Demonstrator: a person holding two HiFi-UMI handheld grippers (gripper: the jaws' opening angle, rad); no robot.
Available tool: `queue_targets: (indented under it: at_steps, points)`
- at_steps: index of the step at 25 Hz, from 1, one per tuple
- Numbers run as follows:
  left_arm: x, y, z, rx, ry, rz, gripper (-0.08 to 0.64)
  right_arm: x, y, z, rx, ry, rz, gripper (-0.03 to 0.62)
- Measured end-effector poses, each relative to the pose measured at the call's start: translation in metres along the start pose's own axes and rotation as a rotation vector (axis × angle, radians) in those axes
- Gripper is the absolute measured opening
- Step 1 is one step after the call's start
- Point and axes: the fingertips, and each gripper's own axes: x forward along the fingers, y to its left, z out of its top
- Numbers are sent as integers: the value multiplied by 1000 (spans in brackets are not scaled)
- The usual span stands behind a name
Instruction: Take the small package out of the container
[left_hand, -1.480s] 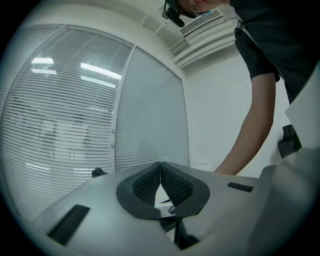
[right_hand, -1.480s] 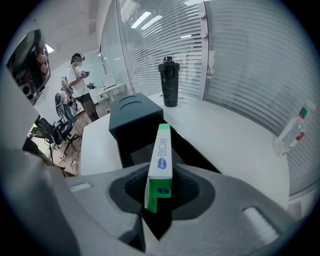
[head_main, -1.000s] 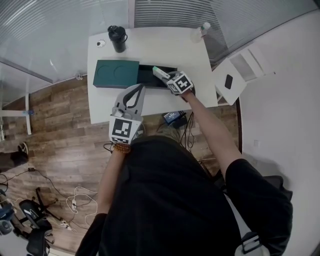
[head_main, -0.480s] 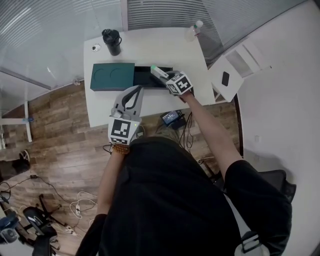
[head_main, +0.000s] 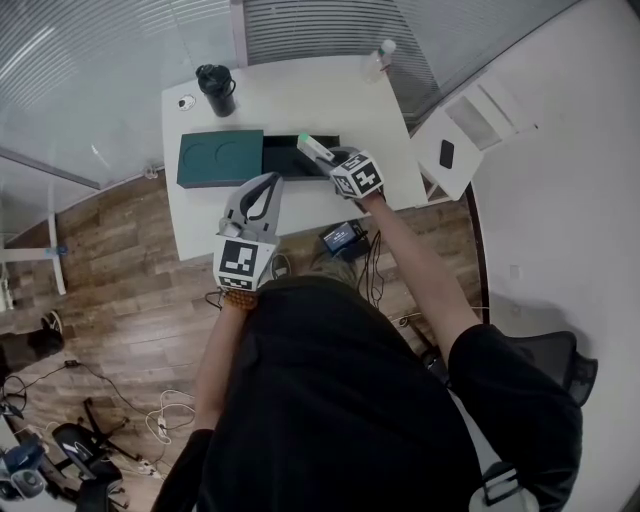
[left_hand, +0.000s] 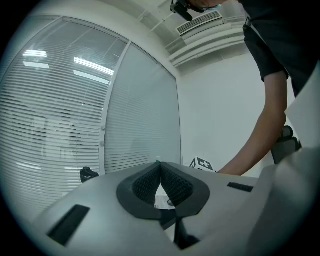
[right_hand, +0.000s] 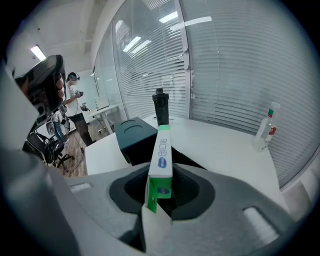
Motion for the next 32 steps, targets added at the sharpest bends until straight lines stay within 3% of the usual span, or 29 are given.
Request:
queue_targets:
  at_steps: [12,32]
  points:
    - [14,-11,-4,0,9,-42,-2,-18,8,12,29,-73,-13,90]
    - [13,-10,-7,7,12,-12,-2,-52,32,74,49,-285,-14,90]
